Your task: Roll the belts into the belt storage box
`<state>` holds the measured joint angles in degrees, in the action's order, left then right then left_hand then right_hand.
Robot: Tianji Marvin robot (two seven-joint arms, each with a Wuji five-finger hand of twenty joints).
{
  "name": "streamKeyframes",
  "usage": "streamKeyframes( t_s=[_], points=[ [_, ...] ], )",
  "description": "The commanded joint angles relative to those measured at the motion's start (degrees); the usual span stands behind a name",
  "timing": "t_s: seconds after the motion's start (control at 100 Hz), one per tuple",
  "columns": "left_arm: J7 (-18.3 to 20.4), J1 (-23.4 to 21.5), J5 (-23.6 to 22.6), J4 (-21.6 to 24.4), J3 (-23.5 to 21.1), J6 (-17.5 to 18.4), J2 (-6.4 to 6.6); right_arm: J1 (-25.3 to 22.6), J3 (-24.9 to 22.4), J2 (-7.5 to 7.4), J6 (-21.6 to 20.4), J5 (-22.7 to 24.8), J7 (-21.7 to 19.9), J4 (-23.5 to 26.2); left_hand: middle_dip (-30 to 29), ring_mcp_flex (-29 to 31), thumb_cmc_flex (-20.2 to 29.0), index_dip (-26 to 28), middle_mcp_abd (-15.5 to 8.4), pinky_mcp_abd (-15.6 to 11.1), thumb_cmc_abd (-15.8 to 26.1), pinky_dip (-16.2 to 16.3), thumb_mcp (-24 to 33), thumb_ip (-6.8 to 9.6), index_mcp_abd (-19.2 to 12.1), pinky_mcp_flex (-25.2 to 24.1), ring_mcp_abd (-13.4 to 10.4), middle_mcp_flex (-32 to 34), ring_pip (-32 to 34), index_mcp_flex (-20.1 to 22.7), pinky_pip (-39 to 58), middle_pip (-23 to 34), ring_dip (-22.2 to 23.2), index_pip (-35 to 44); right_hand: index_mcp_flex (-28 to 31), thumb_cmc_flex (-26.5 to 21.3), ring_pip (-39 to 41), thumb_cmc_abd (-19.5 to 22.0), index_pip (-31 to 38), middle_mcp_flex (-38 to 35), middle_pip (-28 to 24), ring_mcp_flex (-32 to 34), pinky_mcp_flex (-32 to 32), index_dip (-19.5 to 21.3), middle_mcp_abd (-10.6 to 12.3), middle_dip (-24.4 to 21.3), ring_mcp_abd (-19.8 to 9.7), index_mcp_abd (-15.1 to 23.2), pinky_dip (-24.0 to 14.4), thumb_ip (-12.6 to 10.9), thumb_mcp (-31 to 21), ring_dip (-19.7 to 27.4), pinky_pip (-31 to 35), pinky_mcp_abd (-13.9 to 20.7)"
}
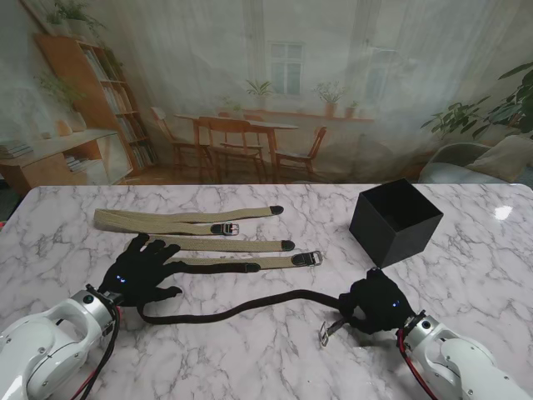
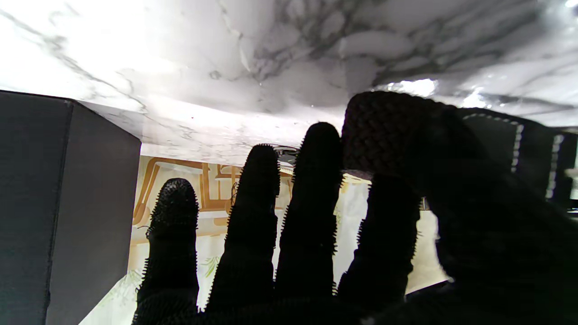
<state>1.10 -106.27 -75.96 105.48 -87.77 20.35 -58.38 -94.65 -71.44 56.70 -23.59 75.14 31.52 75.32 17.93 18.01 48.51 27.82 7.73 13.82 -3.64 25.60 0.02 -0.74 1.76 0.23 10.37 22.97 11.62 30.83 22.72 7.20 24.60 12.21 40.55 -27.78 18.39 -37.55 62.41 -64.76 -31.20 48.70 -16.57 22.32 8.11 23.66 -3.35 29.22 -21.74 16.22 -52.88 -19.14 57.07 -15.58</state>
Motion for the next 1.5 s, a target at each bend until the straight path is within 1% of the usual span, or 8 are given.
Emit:
streamKeyframes(
  t_s=[0.0,0.16,0.53,0.71,0.86,1.15,1.32,1.49],
  points=[
    [0.9,0.1,0.2,-0.2,0.3,-0.1,0.01,0.0,0.1,0.13,0.4,0.1,0.0,-0.3,0.0,0.5,-0.1,0.5,1.2,2.6,2.2,0.7,-1.4,-0.15,1.1,-0.8,0.8,1.2,-1.8,1.7,-2.1,-1.1,-0.7,0.7,-1.1,-0.4,2.1,0.5,2.3,0.9,-1.2,-0.1,0.5,1.4,-0.8,1.3,0.5,1.0,0.7,0.1,-3.4,-1.1,0.7,0.3],
    [1.7,0.7,0.7,-0.6,1.0,0.2,0.07,0.0,0.4,-0.05,0.8,0.6,-0.2,-0.4,0.0,0.6,-0.2,0.5,1.1,2.6,2.3,0.8,-1.5,-0.18,1.3,-0.7,0.8,1.4,-1.7,1.9,-2.2,-1.1,-0.6,0.8,0.7,2.0,1.7,3.0,2.7,18.6,-0.1,-5.8,2.6,2.2,-6.7,-0.7,3.6,1.5,0.6,0.1,-1.0,-1.5,0.5,-0.8],
    [8.9,3.3,3.8,-3.5,5.0,0.3,0.61,-0.2,0.6,-0.01,2.1,0.8,-0.1,-0.2,-0.5,-0.4,-4.9,-0.1,1.2,2.9,3.2,0.8,-2.7,-0.75,1.3,-1.1,0.9,-0.5,-2.3,0.1,-2.8,-2.0,-0.9,-0.6,1.3,4.6,2.3,4.6,2.3,29.0,-2.0,-11.1,4.9,1.6,-10.3,-2.5,5.2,1.2,0.3,0.0,-1.8,-1.0,-0.4,-1.3],
    [14.4,5.5,4.9,-5.2,7.6,0.0,1.14,-0.3,0.7,0.13,3.0,0.5,0.3,-0.2,-1.9,-1.7,-10.4,-2.0,1.4,2.8,-2.6,0.9,-2.3,-0.71,1.7,-1.0,1.0,-3.4,-3.0,-3.4,-4.8,-3.6,-1.4,-3.6,3.0,6.7,2.5,7.1,2.3,33.2,-3.2,-14.1,6.2,0.0,-11.9,-3.1,5.8,0.4,0.0,-0.5,-1.4,-0.5,-0.8,-1.3],
    [18.5,7.1,5.0,-6.5,9.5,0.0,1.63,-0.1,1.1,0.38,3.5,-0.2,1.2,-0.7,-2.1,-2.1,-11.8,-1.5,1.7,2.7,-6.8,1.2,-2.1,-0.58,2.9,-0.6,1.0,-3.8,-3.1,0.2,-5.5,-3.7,-1.5,-1.9,5.6,6.9,2.9,12.6,3.0,37.0,-3.0,-16.0,7.2,-3.9,-12.6,-4.6,5.9,-2.2,-0.5,-0.9,1.9,0.1,-0.8,-1.5],
    [20.2,8.5,0.9,-7.9,12.0,-1.5,2.04,0.9,3.1,0.91,6.8,-1.4,4.6,-2.6,-0.4,0.9,12.3,12.6,0.2,1.2,-11.4,3.1,2.4,0.21,-5.3,1.3,0.0,3.0,-0.8,12.9,-2.4,0.1,-0.5,22.6,13.8,5.1,4.4,8.0,3.2,31.9,-3.2,-13.1,6.4,-8.1,-11.6,-5.1,6.6,-10.4,-0.8,-2.8,-0.7,-0.1,-0.1,-3.3],
    [20.6,8.0,0.9,-7.8,11.5,-1.9,2.02,0.7,3.7,2.03,9.4,-4.7,3.4,-2.3,0.3,2.0,13.5,12.3,0.0,0.9,-11.1,2.8,2.7,0.42,-3.9,0.4,-0.4,4.3,0.0,12.0,0.2,1.6,0.2,27.6,13.3,2.9,7.8,7.0,4.2,15.1,-5.8,-2.3,4.0,-7.2,-8.7,-4.1,5.9,-13.2,-0.5,-3.2,0.5,-1.9,0.6,-6.3],
    [21.9,6.9,1.1,-6.7,10.0,-1.4,2.01,1.3,5.0,2.48,10.9,-6.0,3.7,-3.0,0.6,2.5,13.5,12.2,-0.1,0.9,-11.2,2.6,2.9,0.47,-3.6,-0.2,-0.5,5.0,0.2,11.9,1.0,2.1,0.4,28.3,5.4,0.5,10.4,5.5,5.7,2.6,-10.1,6.2,1.1,-2.8,-6.9,-0.9,4.8,-9.6,-0.7,-3.0,1.2,-4.4,1.7,-7.0]
  ],
)
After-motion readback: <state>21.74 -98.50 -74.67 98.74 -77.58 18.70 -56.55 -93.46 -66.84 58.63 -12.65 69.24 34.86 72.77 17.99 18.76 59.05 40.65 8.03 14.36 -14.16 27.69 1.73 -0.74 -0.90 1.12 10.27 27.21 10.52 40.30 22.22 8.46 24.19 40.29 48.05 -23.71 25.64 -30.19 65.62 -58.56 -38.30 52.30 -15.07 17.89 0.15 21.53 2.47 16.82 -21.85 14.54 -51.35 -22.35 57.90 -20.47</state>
